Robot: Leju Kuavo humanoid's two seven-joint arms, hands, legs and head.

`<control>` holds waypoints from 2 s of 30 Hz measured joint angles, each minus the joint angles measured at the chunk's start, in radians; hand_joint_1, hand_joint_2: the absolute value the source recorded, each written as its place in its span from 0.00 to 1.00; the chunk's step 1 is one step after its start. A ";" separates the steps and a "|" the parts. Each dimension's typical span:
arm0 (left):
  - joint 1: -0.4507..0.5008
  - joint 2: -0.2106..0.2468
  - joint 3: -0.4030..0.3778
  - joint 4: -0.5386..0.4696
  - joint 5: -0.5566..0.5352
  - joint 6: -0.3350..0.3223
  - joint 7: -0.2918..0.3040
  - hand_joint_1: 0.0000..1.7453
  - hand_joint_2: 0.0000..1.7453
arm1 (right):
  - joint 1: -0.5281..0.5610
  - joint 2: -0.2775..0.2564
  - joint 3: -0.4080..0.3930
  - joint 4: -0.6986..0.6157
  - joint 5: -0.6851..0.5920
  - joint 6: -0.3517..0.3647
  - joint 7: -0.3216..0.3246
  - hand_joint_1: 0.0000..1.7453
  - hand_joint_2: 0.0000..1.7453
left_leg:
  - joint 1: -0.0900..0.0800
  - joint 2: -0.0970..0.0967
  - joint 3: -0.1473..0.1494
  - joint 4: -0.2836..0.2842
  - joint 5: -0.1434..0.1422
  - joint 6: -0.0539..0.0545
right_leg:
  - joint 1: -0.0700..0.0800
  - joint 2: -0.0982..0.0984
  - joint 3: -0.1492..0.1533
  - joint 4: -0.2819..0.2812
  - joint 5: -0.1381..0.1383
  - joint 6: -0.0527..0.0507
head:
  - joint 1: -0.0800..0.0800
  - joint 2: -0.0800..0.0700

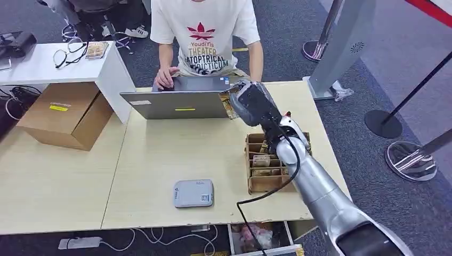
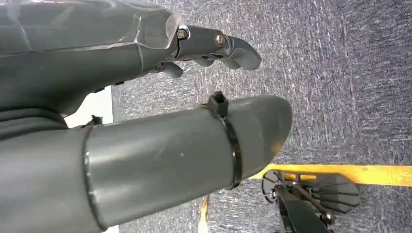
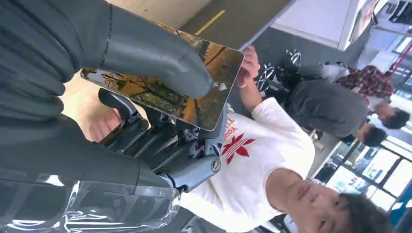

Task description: Pass the card to the sensor for recognition and then transmit it.

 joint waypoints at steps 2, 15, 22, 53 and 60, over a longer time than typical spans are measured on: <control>-0.002 -0.003 0.000 0.000 -0.001 0.000 0.006 0.00 0.00 | -0.035 0.024 -0.037 0.047 0.017 -0.003 0.020 1.00 1.00 | 0.000 0.000 0.000 0.000 0.000 0.000 | 0.000 0.000 0.000 0.000 0.000 0.000 | 0.000 0.000; -0.001 -0.009 0.000 0.000 -0.011 -0.002 0.005 0.00 0.00 | -0.118 0.089 -0.111 0.220 0.068 -0.048 0.035 1.00 1.00 | 0.000 0.000 0.000 0.000 0.000 0.000 | 0.000 0.000 0.000 0.000 0.000 0.000 | 0.000 0.000; -0.001 -0.010 0.000 0.000 -0.011 -0.004 0.005 0.00 0.00 | -0.136 0.100 -0.125 0.249 0.092 -0.037 0.034 1.00 1.00 | 0.000 0.000 0.000 0.000 0.000 0.000 | 0.000 0.000 0.000 0.000 0.000 0.000 | 0.000 0.000; -0.002 -0.014 0.000 0.000 -0.011 0.001 0.006 0.00 0.00 | -0.143 0.116 -0.148 0.301 0.132 -0.031 0.007 0.00 1.00 | 0.000 0.000 0.000 0.000 0.000 0.000 | 0.000 0.000 0.000 0.000 0.000 0.000 | 0.000 0.000; -0.001 -0.014 0.000 0.000 -0.002 0.008 0.005 0.00 0.00 | -0.108 0.115 -0.148 0.224 0.202 -0.059 0.002 0.00 1.00 | 0.000 0.000 0.000 0.000 0.000 0.000 | 0.000 0.000 0.000 0.000 0.000 0.000 | 0.000 0.000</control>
